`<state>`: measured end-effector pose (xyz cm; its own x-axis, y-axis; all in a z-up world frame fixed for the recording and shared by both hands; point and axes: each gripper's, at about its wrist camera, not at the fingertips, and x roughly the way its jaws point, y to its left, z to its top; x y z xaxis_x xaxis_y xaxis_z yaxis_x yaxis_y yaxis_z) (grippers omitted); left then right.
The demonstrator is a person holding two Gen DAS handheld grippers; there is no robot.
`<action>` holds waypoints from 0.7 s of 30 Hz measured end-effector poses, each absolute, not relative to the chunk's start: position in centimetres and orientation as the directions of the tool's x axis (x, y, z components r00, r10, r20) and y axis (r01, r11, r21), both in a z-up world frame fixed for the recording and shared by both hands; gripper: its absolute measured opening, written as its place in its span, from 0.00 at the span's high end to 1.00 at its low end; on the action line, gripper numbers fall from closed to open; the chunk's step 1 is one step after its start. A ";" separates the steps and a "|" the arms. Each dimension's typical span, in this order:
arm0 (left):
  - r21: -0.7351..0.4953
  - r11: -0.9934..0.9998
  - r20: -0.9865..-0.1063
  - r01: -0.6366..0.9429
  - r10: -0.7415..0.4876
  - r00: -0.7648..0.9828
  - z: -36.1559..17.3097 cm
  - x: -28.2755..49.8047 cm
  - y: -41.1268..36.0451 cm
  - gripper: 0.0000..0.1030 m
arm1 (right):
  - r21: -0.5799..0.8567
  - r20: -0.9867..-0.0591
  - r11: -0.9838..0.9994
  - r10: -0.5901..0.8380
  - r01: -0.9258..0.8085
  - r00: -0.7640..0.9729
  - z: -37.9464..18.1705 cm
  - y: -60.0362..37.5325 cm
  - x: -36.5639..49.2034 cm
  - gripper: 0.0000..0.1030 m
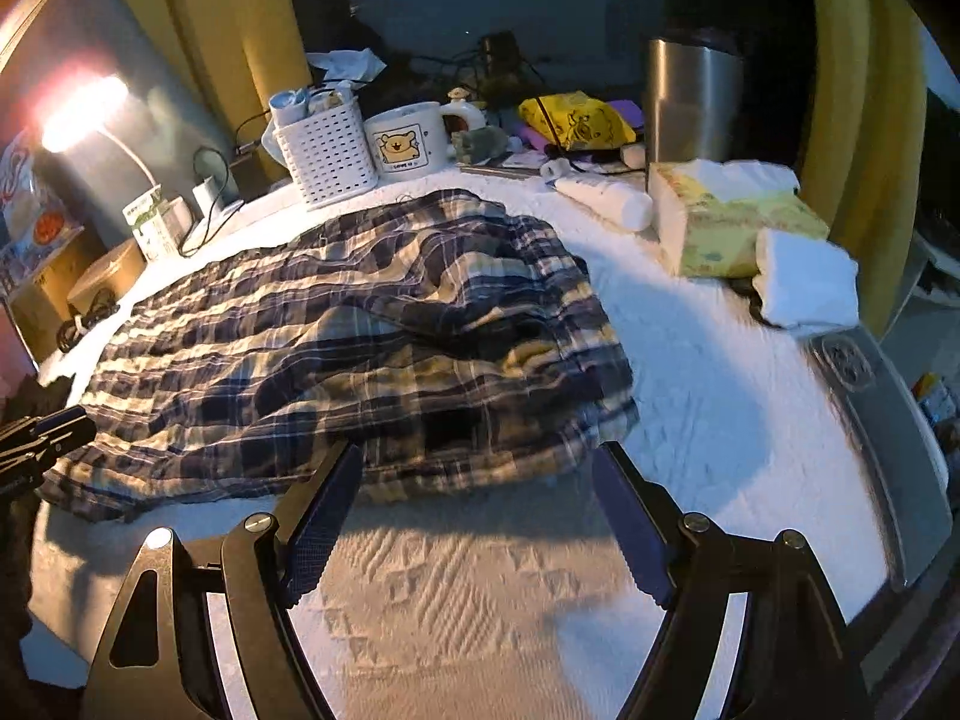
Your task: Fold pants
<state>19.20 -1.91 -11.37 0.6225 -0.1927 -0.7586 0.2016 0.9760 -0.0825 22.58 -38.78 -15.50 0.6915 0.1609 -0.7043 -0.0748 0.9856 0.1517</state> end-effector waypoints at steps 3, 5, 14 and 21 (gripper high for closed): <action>-0.080 0.981 -0.748 0.179 -0.178 0.639 -10.9 19.2 -0.9 0.63 | 0.185 -0.720 0.981 0.174 -0.057 0.672 -16.3 -39.1 22.5 0.22; -0.073 0.984 -0.741 0.161 -0.161 0.652 -10.5 19.2 -0.2 0.63 | 0.222 -0.731 0.974 0.198 -0.047 0.653 -17.0 -39.2 22.6 0.22; -0.055 0.996 -0.739 0.069 -0.087 0.668 -10.0 19.6 2.5 0.63 | 0.378 -0.685 0.925 0.312 -0.045 0.658 -17.7 -39.6 24.9 0.22; -0.037 0.999 -0.751 0.034 -0.051 0.658 -10.2 19.8 2.8 0.63 | 0.532 -0.623 0.846 0.422 -0.039 0.658 -17.7 -40.1 28.9 0.21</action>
<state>19.80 2.82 -10.21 0.6583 -0.0505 -0.7511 0.0342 0.9987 -0.0372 28.85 -40.12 -17.72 0.6585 0.4222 -0.6230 -0.0385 0.8457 0.5323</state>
